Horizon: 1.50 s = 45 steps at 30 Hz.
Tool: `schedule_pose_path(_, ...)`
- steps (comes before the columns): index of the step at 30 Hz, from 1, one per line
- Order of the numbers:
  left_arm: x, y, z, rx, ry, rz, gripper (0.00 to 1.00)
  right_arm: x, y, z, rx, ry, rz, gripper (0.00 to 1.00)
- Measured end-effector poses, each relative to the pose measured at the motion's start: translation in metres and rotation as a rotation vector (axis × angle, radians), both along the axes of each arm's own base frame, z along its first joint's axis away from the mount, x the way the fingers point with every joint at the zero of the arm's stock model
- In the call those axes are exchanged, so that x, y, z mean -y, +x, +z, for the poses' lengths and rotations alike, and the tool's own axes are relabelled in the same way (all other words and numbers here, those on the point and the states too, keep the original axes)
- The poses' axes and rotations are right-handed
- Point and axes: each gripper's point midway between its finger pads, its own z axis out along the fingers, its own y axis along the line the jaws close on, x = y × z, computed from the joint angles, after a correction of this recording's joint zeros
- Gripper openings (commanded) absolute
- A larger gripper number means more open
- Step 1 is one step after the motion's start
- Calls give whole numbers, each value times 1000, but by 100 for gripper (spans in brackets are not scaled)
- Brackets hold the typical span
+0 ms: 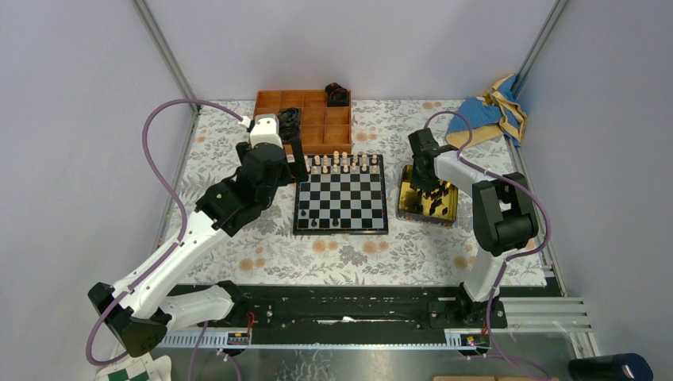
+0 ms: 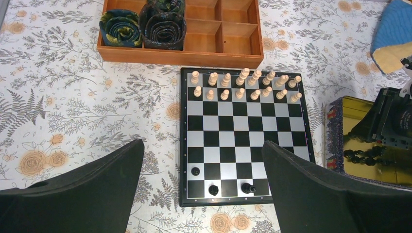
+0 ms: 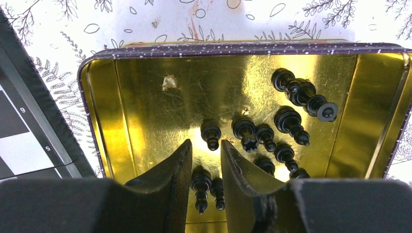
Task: Set up the chess pieces on the board
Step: Pick up the chess piece from the storage box.
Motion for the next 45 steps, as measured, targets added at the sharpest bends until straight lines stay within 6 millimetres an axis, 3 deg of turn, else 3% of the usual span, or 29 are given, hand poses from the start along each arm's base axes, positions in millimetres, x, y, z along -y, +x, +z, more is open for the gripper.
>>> schedule_pose_path(8,1,1,-2,-5,4,0,99,7,1,-5,-9,-2,-18,29)
schedule_pose_path(18,1,1,-3,-7,5,-2,99,8,2,-8,-14,-4,-17,0)
schedule_pose_path(30,3,1,-4,-7,2,-7,99,6,1,-6,-25,1,14,0)
schedule_pose_path(35,3,2,-5,-7,4,-7,99,2,-1,6,-23,2,41,0)
schedule_pose_path(40,3,3,-4,-1,12,-12,99,-22,1,34,18,9,111,0)
schedule_pose_path(45,0,1,1,14,11,-11,99,-76,0,65,69,43,246,0)
